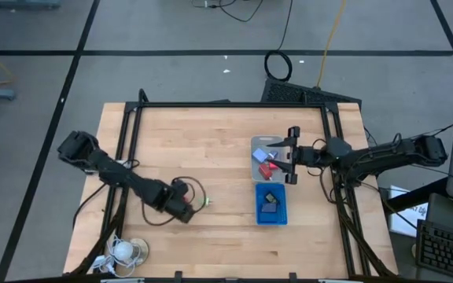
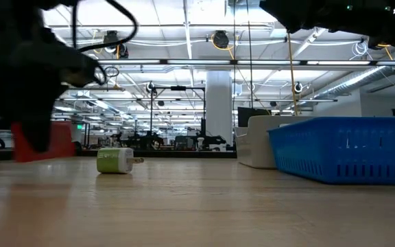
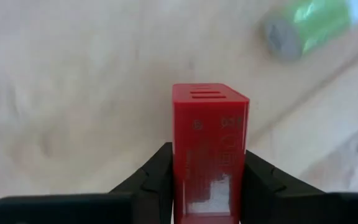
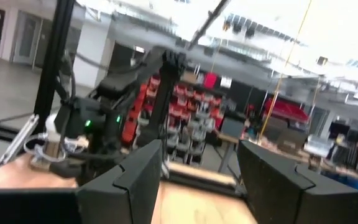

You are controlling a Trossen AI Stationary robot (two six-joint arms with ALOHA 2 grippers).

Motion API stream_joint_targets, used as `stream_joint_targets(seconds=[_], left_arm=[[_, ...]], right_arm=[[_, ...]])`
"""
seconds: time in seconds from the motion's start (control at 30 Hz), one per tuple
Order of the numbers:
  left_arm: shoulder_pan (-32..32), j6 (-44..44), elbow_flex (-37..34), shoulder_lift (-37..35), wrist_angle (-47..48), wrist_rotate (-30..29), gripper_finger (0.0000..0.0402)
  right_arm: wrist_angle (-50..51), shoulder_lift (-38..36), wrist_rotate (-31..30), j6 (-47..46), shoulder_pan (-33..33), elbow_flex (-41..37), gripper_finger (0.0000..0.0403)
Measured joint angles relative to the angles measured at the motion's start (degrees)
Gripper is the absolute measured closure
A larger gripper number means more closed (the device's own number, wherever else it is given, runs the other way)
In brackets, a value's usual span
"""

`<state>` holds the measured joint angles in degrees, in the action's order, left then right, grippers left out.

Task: Pick & Place Office items
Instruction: Put the red charger adapter into the gray bin

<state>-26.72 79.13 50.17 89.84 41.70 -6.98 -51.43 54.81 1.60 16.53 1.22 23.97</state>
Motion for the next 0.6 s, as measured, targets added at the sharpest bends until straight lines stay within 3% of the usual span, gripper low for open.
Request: stream_joint_targets(seconds=[0.23,0.4,0.5,0.6], left_arm=[[7.4,-15.8,4.0,0.0,0.0,-9.7,0.0284],[9.8,-39.3,4.5,0.0,-12.9,-24.0,0.0284],[14.2,-47.3,1.9,0.0,-22.5,-25.1,0.0284],[19.0,-54.3,-1.5,0.1,-33.2,-22.1,0.0284]], right_arm=[[13.6,0.9,-0.1,-5.6,2.6,5.0,0.0202],[14.8,2.9,0.0,-8.1,4.8,5.5,0.0202],[15.2,3.7,0.0,-10.5,6.5,5.4,0.0202],[16.2,4.2,0.0,-13.0,8.1,5.5,0.0202]])
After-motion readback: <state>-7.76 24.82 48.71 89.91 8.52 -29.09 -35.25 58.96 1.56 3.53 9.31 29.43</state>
